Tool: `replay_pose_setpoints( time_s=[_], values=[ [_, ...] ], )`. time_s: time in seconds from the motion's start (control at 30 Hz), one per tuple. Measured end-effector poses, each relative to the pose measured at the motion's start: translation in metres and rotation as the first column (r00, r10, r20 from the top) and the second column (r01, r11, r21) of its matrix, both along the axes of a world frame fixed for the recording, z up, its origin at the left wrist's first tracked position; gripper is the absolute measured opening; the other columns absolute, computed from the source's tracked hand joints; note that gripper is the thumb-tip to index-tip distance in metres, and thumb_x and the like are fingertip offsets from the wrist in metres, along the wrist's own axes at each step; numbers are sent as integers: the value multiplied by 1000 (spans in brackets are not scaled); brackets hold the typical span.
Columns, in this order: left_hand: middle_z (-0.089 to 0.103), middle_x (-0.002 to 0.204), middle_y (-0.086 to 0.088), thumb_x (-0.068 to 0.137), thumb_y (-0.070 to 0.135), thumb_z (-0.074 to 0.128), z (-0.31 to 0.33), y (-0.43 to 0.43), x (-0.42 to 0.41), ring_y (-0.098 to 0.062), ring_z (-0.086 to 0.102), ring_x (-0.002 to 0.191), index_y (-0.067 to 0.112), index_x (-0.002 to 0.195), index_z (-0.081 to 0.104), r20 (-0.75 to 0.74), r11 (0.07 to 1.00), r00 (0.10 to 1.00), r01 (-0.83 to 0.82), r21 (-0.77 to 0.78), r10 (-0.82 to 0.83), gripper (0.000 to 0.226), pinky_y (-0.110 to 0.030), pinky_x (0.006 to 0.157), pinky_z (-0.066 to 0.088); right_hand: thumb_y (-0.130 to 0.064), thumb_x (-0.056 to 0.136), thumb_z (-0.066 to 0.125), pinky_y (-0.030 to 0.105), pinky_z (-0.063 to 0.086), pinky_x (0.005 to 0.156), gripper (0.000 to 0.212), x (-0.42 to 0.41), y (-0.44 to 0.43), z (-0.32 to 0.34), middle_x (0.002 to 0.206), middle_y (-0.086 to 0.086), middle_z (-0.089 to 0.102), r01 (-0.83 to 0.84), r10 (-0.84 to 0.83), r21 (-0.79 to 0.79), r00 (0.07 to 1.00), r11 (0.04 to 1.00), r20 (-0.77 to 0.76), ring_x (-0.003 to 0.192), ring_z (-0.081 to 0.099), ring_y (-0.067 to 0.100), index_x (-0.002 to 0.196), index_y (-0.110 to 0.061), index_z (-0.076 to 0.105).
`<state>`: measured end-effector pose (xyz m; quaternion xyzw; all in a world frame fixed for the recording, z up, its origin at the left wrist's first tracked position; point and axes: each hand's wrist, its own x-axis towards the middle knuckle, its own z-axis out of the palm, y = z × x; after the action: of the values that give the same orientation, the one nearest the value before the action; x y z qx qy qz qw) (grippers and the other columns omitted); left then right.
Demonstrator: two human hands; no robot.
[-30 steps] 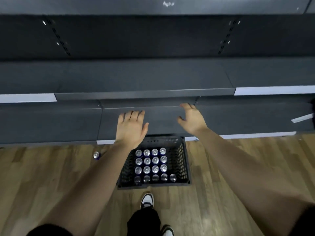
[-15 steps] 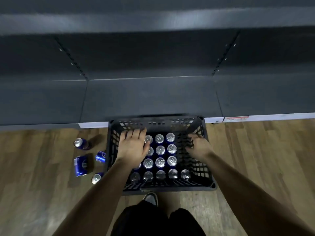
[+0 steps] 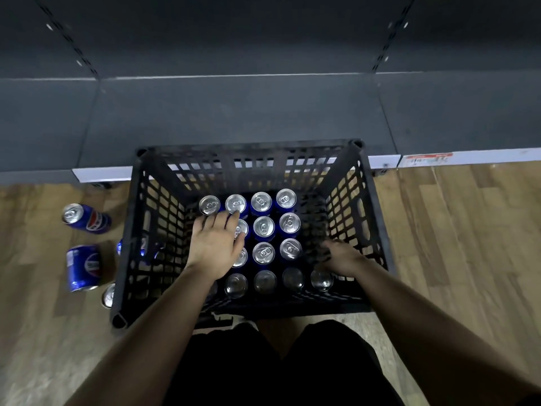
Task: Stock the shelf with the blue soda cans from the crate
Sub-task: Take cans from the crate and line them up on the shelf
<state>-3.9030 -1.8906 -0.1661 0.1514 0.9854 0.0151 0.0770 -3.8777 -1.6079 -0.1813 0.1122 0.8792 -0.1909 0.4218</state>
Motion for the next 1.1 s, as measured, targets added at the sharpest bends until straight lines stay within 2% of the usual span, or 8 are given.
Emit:
replay_pose_setpoints(
  time_s=[0.17,0.3,0.43,0.57,0.73,0.8,0.97,1.1],
  values=[
    [63,111,-11,89,43,32,-14,-3,3,-31,61,95,8,123,61,-31,1000,999,-8,-3,8,56,-47,89,41,-36,75,80,29,45,92,67,5,-2,-14,132,4,55,-45,46,-13,996,999,71,117,54,22,134,-20,52],
    [63,112,-11,90,45,31,-16,-9,0,-32,60,94,9,124,59,-28,1000,1000,-15,-16,14,57,-48,89,42,-35,75,81,28,45,89,65,4,-8,-25,133,5,55,-69,71,-19,991,997,109,114,55,22,133,-24,53],
    [64,110,-12,90,45,30,-15,-13,-3,-33,61,91,9,124,59,-50,1000,998,-26,-10,25,58,-48,85,44,-37,75,80,29,43,89,72,2,-16,-32,134,7,53,-135,130,23,980,991,152,118,53,24,136,-20,46],
    [63,112,-12,90,45,28,-17,-14,-2,-33,61,93,9,126,59,-45,1000,999,-17,-11,17,59,-48,86,44,-32,80,78,23,35,91,78,2,-16,-34,144,8,45,-173,164,50,974,984,154,128,46,25,144,-18,37],
    [63,114,-11,92,44,31,-18,-14,0,-32,61,95,10,126,59,-65,1000,998,-14,-23,13,56,-47,86,44,-26,83,75,34,45,96,80,4,-17,-31,146,13,40,-127,122,13,973,992,197,128,47,30,148,-20,30],
    [63,115,-12,93,43,36,-19,-13,0,-32,61,95,10,126,58,-71,1000,997,-8,-20,7,52,-47,87,44,-24,83,75,36,49,96,77,5,-17,-31,144,13,42,-111,109,1,973,994,204,124,50,30,147,-21,32],
    [62,117,-13,93,40,45,-19,-12,-1,-33,60,97,9,127,57,-94,1000,995,15,-15,-16,48,-48,88,42,-23,82,75,30,48,77,59,4,-12,-26,130,11,55,-124,125,-13,987,992,102,110,58,26,135,-19,50],
    [62,115,-12,91,45,30,1,-11,-8,-33,59,98,10,123,59,-102,1000,995,15,-24,-17,56,-48,88,42,-26,79,75,36,57,79,49,-3,-6,-4,122,9,53,-50,51,-20,998,999,48,102,59,27,124,-19,58]
  ],
)
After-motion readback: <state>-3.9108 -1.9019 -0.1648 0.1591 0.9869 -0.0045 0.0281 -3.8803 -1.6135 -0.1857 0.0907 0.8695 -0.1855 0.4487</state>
